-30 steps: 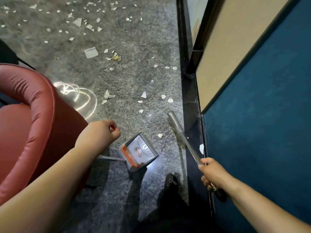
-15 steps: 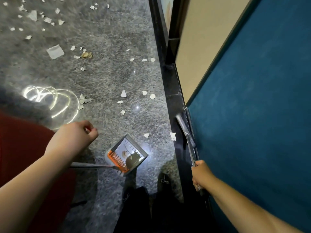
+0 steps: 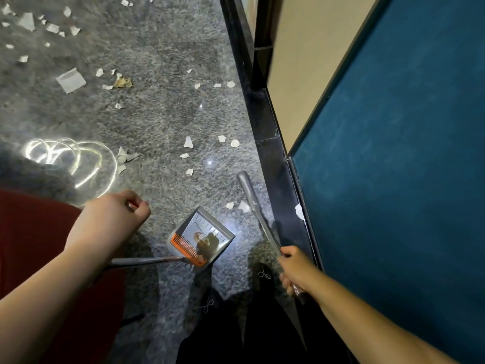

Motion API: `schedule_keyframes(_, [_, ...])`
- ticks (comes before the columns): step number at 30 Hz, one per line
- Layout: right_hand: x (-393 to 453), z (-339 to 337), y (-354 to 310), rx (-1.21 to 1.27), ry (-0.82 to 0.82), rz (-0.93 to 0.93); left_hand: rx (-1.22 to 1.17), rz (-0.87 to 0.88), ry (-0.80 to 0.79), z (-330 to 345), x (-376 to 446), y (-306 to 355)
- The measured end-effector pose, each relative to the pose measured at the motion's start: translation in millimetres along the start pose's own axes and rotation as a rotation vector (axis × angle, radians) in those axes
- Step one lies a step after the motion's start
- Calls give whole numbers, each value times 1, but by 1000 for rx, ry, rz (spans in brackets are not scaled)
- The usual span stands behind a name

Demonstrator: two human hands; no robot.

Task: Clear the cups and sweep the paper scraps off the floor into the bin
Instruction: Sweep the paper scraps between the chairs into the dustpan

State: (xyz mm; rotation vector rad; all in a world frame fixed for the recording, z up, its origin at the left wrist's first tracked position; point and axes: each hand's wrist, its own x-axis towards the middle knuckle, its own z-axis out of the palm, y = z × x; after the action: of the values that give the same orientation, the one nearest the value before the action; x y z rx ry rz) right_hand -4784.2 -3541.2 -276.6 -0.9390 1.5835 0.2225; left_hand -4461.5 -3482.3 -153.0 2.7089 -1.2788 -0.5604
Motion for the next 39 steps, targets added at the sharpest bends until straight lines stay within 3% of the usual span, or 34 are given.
schedule_keyframes(4, [-34,9,-6,31,-50,-25,-20,-13,-1,0,-2,-1])
schedule_keyframes(13, [-53,18,-7,167,99,-43,-50,-21,-28,-1,-4,1])
schedule_keyframes(19, [-43,-5,14,303,184,62,-49,-14,-17,-1,0,-1])
schedule_keyframes(29, [-11,-34,36,212,302,102,-28,-8,-23,-1,13,-1])
schedule_keyframes(39, [22,-43,5,305,193,132,-9,-5,-12,-1,16,-2])
